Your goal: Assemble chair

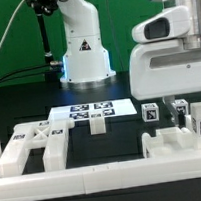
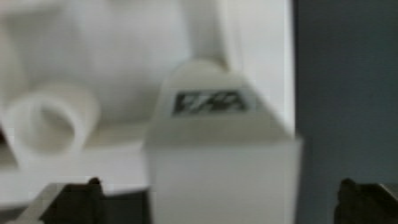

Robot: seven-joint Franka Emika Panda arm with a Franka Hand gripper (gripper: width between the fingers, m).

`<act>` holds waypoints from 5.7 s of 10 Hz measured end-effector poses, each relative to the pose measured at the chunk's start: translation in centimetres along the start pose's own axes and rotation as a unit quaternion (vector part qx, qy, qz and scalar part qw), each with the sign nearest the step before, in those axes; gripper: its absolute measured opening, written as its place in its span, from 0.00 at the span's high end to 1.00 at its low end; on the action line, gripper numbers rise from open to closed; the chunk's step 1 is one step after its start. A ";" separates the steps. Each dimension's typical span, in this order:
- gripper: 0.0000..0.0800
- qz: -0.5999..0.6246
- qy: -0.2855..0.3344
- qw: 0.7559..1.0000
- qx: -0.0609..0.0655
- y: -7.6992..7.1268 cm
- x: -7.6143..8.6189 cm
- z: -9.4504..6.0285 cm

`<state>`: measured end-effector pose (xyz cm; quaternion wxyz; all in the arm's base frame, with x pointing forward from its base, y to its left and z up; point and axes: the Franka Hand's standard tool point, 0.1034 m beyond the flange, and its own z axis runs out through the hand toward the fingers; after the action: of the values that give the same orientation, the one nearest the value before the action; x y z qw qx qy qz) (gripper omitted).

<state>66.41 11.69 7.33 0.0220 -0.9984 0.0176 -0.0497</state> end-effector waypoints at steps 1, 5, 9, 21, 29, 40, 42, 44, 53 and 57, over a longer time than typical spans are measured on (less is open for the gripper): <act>0.19 -0.024 0.000 1.000 0.000 -0.1 -0.1 0.1; 0.49 0.043 -0.001 0.999 0.000 -0.1 -0.2 0.2; 0.64 0.245 -0.001 0.970 -0.005 0.6 -0.1 0.3; 0.22 0.528 -0.034 0.848 -0.018 0.4 -1.7 0.4; 0.19 0.085 -0.016 0.996 -0.009 -0.5 -1.4 0.7; 0.64 0.338 -0.020 0.941 -0.012 0.0 -1.4 1.0; 0.64 0.460 -0.032 0.888 -0.009 0.1 -1.4 1.0; 0.64 0.573 -0.044 0.818 -0.006 0.1 -1.4 0.9; 0.41 0.801 -0.034 0.597 -0.011 0.5 -1.4 1.0; 0.20 0.766 -0.031 0.642 0.001 1.3 -1.0 -0.8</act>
Offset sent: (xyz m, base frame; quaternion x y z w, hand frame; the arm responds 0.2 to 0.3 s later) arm 0.0000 0.0000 0.0000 0.0000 0.0000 0.0000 1.0000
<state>65.34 10.40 7.97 0.0539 -0.6294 0.7751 0.0155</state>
